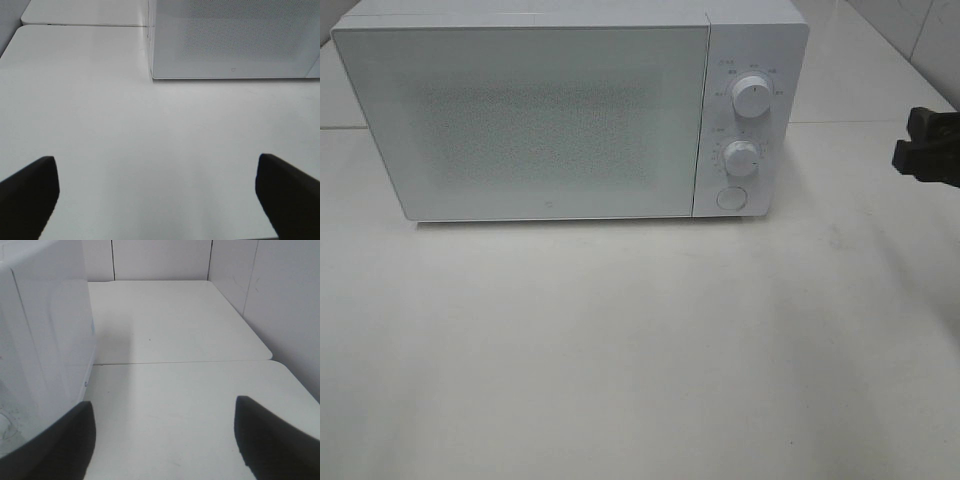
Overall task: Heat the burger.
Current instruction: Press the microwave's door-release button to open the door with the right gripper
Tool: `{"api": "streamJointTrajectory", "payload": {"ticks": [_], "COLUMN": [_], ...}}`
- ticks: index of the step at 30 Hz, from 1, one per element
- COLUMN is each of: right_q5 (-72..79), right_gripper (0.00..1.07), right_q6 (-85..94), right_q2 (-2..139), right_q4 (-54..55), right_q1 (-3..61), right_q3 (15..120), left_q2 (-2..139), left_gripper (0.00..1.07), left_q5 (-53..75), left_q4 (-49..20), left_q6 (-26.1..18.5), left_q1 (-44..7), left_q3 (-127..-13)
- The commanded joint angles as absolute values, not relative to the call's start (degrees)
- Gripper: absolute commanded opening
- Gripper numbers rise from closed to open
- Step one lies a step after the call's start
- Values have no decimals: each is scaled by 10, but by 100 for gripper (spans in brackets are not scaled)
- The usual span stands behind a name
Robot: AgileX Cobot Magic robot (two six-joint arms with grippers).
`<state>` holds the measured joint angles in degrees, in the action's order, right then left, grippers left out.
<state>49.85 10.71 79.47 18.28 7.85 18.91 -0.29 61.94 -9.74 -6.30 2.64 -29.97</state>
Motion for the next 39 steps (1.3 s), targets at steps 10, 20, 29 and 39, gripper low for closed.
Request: {"api": "streamJointTrajectory", "payload": {"ticks": [10, 20, 29, 39], "right_q5": [611, 656, 649, 640], "right_gripper": [75, 75, 75, 75], "right_q6": [175, 176, 182, 190], "right_q2": [893, 956, 996, 996], "right_q4": [348, 464, 509, 520], "right_q1": [264, 398, 455, 465], "right_q3": [190, 206, 256, 272], "left_q2": [-13, -13, -13, -13], "left_gripper": [100, 100, 100, 100], "left_q5": [617, 617, 617, 617], "left_q4": [-100, -100, -100, -100], "left_q6": [-63, -63, -63, -63], "left_q1": [28, 28, 28, 28], "left_q3": [-298, -298, -298, -298]}}
